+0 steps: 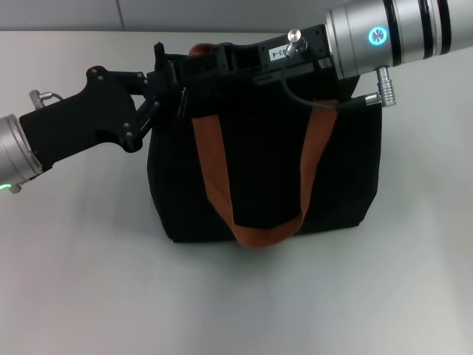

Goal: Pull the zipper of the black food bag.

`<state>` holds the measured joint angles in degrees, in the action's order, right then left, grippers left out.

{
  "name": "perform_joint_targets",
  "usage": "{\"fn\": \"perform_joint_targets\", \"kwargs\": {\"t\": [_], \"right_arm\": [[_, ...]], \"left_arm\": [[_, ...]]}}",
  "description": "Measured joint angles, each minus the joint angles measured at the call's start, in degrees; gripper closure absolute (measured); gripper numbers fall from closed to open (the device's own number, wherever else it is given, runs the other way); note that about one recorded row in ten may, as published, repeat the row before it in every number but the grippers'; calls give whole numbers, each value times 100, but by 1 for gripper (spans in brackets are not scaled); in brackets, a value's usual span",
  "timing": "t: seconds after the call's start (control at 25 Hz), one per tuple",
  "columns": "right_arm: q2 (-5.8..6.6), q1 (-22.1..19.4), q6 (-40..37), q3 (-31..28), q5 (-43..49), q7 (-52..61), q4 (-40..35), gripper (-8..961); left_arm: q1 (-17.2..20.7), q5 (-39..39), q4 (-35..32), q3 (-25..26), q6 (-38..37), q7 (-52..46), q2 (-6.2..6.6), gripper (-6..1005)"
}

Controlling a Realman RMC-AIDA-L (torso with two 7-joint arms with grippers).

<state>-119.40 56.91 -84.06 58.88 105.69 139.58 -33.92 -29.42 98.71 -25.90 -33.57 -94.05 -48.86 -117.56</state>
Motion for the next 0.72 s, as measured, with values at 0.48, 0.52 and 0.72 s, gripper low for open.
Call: {"fn": "perform_joint_targets", "kwargs": {"t": [0.48, 0.52, 0.72], "right_arm": [[-5, -29, -73, -34, -20, -80, -30, 140], [-5, -29, -73, -34, -20, -80, -30, 140], [3, -24, -73, -7, -20, -81, -18, 140]], "left_arm": [[153, 25, -156, 17, -192, -238, 97, 972], [163, 25, -157, 25, -194, -240, 101, 972], [121, 24, -181, 0, -203, -345, 108, 972]]}}
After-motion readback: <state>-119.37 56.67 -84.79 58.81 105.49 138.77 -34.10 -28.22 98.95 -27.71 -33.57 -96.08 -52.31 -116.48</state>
